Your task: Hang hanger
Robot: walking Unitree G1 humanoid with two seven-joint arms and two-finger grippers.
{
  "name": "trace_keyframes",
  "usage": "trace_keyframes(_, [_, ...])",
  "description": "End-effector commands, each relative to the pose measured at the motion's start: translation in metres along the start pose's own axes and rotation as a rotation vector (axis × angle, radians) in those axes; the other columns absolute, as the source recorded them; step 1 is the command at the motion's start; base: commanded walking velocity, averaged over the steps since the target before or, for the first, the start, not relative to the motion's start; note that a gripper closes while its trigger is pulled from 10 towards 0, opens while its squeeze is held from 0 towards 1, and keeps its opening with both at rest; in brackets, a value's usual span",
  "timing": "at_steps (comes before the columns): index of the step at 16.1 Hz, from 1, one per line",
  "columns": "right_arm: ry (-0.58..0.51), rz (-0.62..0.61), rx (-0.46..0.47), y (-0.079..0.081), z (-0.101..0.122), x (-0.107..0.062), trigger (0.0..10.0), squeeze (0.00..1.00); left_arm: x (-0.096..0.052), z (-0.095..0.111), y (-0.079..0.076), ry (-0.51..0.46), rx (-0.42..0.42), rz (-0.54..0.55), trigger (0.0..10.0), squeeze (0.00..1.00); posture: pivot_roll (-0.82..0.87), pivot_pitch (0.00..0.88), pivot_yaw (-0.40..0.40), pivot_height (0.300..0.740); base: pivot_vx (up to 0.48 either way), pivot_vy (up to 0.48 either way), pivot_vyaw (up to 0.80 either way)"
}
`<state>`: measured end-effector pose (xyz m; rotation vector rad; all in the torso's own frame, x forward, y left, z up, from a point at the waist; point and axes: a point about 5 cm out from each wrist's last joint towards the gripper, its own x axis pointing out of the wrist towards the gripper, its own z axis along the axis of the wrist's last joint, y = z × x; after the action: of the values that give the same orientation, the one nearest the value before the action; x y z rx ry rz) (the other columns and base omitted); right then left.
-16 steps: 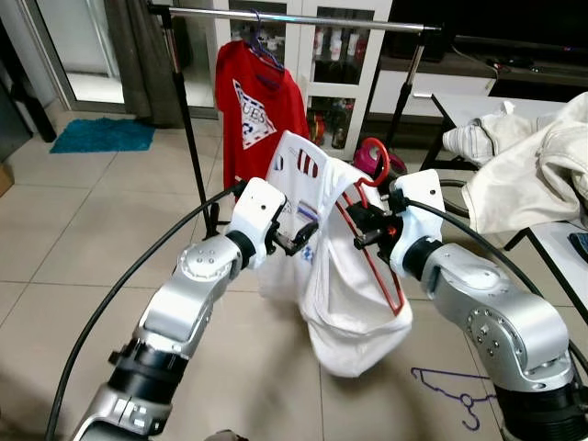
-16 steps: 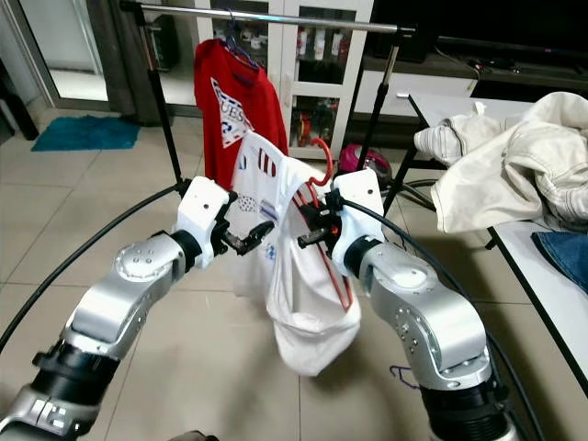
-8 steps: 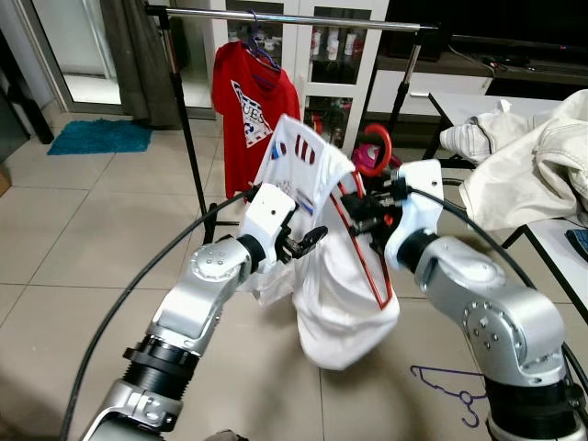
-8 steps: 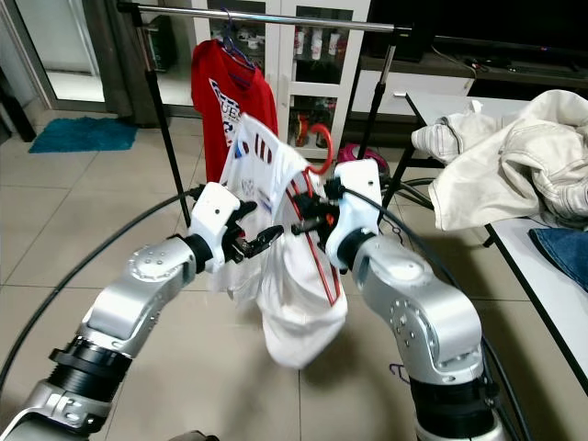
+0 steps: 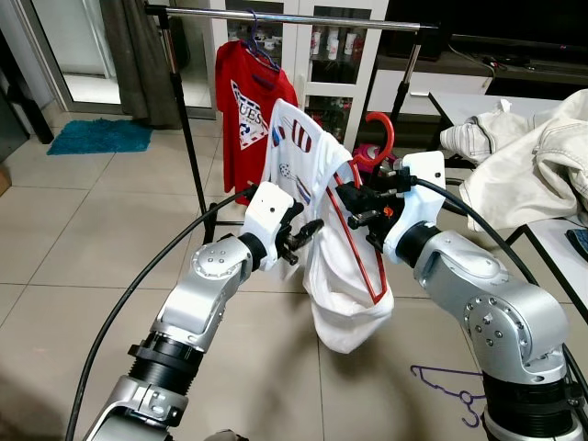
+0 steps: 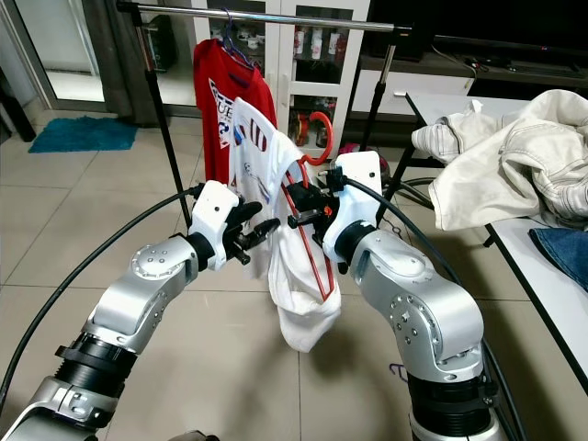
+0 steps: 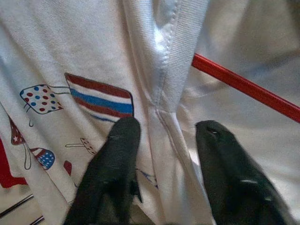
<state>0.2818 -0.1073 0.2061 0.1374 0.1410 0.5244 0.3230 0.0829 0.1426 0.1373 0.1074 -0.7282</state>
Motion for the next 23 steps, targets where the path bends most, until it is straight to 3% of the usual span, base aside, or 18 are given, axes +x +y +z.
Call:
trace_keyframes(1, [-0.046, 0.009, -0.008, 0.002, 0.012, -0.003, 0.0, 0.0, 0.002, 0.005, 0.002, -0.022, 0.0, -0.003, 0.0, 0.0, -0.11, 0.0, -0.042, 0.74, 0.0, 0.0, 0.0])
trace_keyframes(9, [-0.036, -0.003, 0.001, 0.0, 0.011, -0.004, 0.0, 0.0, -0.001, 0.008, 0.011, -0.064, -0.039, 0.054, 0.0, 0.0, -0.11, 0.0, -0.045, 0.74, 0.0, 0.0, 0.0])
trace_keyframes(16, [0.069, -0.149, 0.028, -0.021, -0.005, -0.004, 0.0, 0.0, -0.007, 0.022, -0.001, -0.156, -0.061, -0.001, 0.0, 0.0, -0.11, 0.0, -0.054, 0.74, 0.0, 0.0, 0.0])
trace_keyframes(18, [0.045, -0.122, 0.045, -0.02, 0.0, -0.003, 0.0, 0.0, -0.007, 0.014, 0.009, -0.105, -0.039, 0.105, 0.0, 0.0, -0.11, 0.0, -0.054, 0.74, 0.0, 0.0, 0.0])
trace_keyframes(19, [0.014, -0.08, 0.059, -0.019, 0.005, -0.004, 0.0, 0.0, -0.011, 0.007, 0.017, -0.072, -0.004, 0.155, 10.0, 0.0, -0.11, 0.0, -0.054, 0.74, 0.0, 0.0, 0.0])
trace_keyframes(20, [-0.009, -0.051, 0.071, -0.019, 0.01, -0.005, 0.0, 0.0, -0.015, 0.004, 0.021, -0.067, 0.022, 0.164, 10.0, 0.0, -0.11, 0.0, -0.054, 0.74, 0.0, 0.0, 0.0])
trace_keyframes(21, [-0.051, -0.002, 0.1, -0.023, 0.017, -0.009, 0.0, 0.0, -0.026, -0.002, 0.034, -0.055, 0.038, 0.242, 10.0, 1.0, -0.12, 0.0, -0.048, 0.74, 0.0, 0.0, 0.0])
trace_keyframes(23, [-0.069, 0.044, 0.115, -0.031, 0.023, -0.015, 0.0, 0.0, -0.042, -0.007, 0.054, -0.027, 0.076, 0.34, 10.0, 1.0, -0.12, 0.0, -0.049, 0.74, 0.0, 0.0, 0.0])
